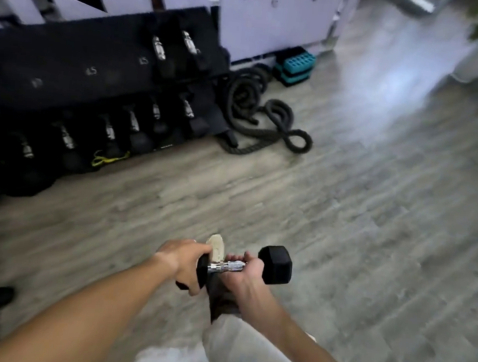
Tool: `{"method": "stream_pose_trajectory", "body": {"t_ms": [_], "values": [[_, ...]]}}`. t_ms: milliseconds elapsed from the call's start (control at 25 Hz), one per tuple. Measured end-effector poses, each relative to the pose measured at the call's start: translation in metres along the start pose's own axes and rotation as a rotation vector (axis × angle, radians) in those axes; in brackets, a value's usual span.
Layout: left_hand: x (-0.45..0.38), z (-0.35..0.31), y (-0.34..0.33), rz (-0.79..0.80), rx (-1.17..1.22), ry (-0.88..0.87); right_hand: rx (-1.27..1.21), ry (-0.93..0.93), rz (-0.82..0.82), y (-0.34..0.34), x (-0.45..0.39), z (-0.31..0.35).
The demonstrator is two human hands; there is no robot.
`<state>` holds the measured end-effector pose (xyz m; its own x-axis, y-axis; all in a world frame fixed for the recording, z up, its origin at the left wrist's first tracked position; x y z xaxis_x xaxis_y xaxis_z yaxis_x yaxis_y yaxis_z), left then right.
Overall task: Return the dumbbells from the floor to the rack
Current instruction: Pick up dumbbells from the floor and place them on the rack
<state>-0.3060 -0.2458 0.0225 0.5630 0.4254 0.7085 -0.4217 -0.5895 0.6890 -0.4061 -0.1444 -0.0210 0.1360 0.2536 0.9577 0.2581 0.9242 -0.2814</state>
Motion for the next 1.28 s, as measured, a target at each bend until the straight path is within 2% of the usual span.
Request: {"method": "stream_pose_trajectory", "body": {"t_ms": [240, 400, 480, 640, 800, 960, 1280], "values": [[-0.018, 0.190, 0.075, -0.074, 0.155, 0.241, 0.384, -0.145, 0.038, -0.184, -0.053, -0.136], [0.000, 0.325, 0.113, -0.093, 0.418, 0.466, 0.663, -0.216, 0.082, -0.305, -0.066, -0.246], [0.010, 0.384, 0.120, -0.124, 0.560, 0.552, 0.779, -0.225, 0.129, -0.354, -0.064, -0.301], [0.011, 0.496, 0.128, -0.125, 0.686, 0.650, 0.973, -0.275, 0.183, -0.425, -0.087, -0.402], [0.002, 0.623, 0.145, -0.120, 0.754, 0.614, 1.034, -0.256, 0.141, -0.500, -0.124, -0.503], [-0.003, 0.717, 0.179, -0.126, 0.781, 0.587, 1.007, -0.230, 0.113, -0.572, -0.135, -0.578], [-0.067, 0.852, 0.249, -0.160, 0.822, 0.610, 1.048, -0.192, 0.142, -0.726, -0.186, -0.663]]}}
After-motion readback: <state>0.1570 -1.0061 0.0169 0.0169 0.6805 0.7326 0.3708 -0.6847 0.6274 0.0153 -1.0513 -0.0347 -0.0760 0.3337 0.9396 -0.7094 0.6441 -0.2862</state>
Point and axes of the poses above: each hand's wrist, its own x-axis away from the middle knuckle, its own y-axis out of the back of the hand, z = x × y, the point moved 3 cm from there along -x, towards the middle knuckle, and after that the axes turned 4 degrees about y, right-handed, at the moved point
